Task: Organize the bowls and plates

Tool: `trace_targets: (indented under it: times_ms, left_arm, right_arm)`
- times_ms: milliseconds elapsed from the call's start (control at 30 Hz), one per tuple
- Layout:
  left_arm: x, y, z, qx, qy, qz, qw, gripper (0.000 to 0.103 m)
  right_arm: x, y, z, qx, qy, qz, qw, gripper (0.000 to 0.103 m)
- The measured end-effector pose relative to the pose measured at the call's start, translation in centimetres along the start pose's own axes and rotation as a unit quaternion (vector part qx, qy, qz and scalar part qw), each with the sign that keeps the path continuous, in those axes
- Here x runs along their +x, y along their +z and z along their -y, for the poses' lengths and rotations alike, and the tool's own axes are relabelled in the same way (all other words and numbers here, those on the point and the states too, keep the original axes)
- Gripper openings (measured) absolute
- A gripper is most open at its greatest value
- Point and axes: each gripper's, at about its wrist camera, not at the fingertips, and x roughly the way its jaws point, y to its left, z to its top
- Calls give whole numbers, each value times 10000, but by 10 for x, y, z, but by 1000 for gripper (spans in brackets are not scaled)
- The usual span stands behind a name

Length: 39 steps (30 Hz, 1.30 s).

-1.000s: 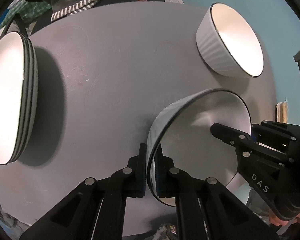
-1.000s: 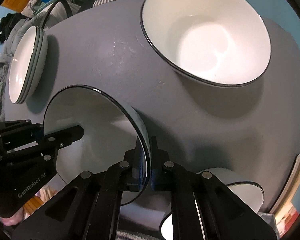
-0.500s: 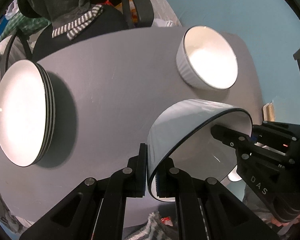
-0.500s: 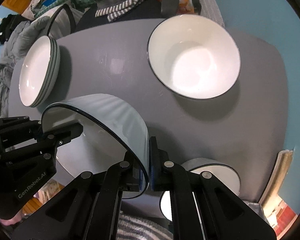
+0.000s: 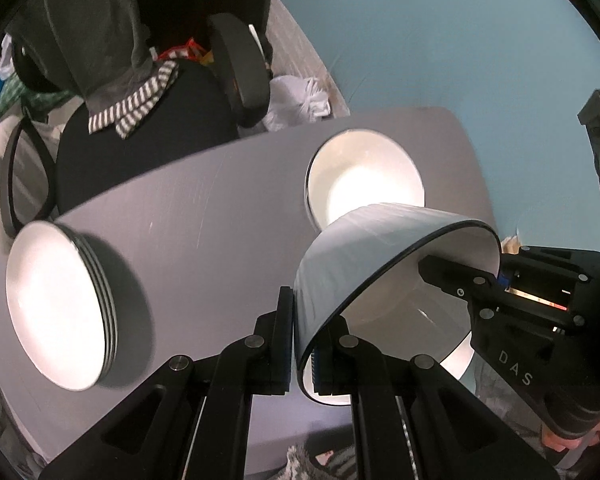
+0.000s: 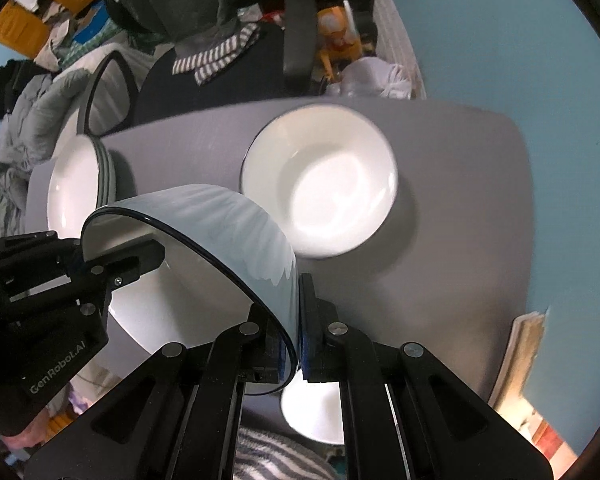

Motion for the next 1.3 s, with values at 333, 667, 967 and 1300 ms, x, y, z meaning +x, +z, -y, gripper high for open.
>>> trace_targets:
  times_ms: [333,667,967,1300]
  left_arm:
    - [18,38,12,188,117,-14,9998,7]
    - [47,60,20,153,66,-306,9994,7]
    - [63,66,20,88,64,-435,9990,7]
    - [64,69,22,199,51,-469,9987,9]
  right_arm:
    - [-1,32,30,239,-2,-11,9997,5]
    - [16,51,55,426,40,-296,9986,5]
    - [34,63,62,451,91,-490,9977,5]
    - [37,72,66,462,229,-635,9966,9]
